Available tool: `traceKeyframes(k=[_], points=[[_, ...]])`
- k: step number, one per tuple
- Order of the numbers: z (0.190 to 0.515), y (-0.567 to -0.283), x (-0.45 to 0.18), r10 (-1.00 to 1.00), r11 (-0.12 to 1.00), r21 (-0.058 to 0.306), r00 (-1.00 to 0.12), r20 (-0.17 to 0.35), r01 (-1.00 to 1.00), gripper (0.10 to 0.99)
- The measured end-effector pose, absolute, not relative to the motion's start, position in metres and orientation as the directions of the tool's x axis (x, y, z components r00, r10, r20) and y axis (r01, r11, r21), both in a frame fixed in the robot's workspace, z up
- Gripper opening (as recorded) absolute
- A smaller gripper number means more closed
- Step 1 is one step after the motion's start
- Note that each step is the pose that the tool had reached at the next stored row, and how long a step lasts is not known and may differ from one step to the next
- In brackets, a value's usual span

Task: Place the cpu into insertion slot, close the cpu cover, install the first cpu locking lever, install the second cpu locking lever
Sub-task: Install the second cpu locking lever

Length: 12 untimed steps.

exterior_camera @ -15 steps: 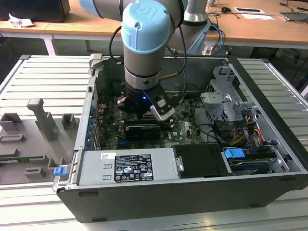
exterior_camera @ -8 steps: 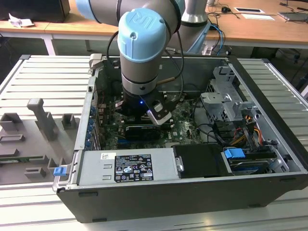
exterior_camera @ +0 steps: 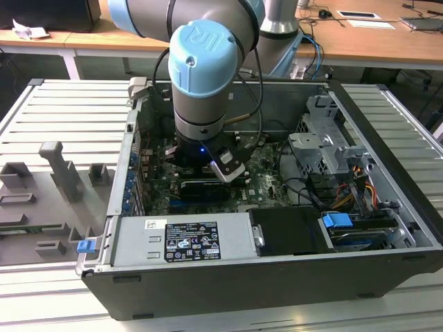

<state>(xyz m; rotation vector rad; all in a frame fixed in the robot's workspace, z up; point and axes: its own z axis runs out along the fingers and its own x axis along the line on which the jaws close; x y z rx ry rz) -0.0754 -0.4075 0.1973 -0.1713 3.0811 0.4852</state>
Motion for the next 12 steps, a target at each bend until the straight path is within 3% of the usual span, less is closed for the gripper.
traceKeyframes(k=[12], points=[[0.1976, -0.4002, -0.0799, -0.105, 0.945, 0.307, -0.994, -0.035, -0.111, 0.106]])
